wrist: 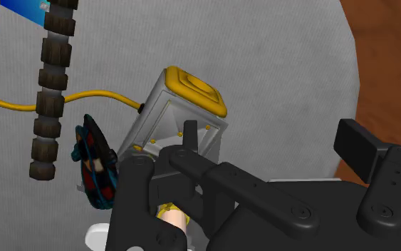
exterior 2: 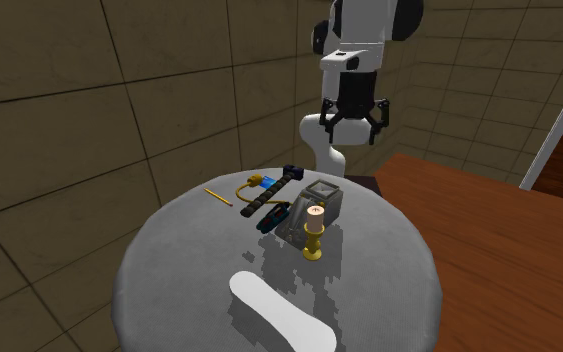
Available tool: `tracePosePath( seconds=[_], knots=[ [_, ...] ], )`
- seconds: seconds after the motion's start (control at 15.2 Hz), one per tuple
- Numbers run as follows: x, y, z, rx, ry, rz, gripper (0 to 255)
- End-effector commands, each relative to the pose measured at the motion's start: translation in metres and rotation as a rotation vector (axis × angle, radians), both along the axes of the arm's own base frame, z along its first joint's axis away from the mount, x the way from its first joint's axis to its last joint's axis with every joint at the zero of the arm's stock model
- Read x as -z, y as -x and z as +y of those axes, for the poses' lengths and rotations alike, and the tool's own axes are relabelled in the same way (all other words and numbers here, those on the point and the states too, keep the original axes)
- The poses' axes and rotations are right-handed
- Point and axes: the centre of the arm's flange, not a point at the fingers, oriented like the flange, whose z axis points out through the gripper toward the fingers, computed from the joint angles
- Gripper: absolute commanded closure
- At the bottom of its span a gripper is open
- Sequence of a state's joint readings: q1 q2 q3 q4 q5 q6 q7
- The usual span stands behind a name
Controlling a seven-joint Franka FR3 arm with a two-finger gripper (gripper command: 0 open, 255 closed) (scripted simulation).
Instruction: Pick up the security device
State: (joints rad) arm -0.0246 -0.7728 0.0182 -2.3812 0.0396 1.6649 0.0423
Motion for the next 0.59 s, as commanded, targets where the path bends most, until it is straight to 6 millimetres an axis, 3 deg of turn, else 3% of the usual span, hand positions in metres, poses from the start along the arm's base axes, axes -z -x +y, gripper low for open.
tracePosePath(
  seconds=[0.0, 0.53],
  knots=[
    [0.000, 0.000, 0.000, 0.000, 0.000, 0.000, 0],
    [0.051, 0.008, -0.099, 0.140, -0.052, -0.029, 0]
  ],
)
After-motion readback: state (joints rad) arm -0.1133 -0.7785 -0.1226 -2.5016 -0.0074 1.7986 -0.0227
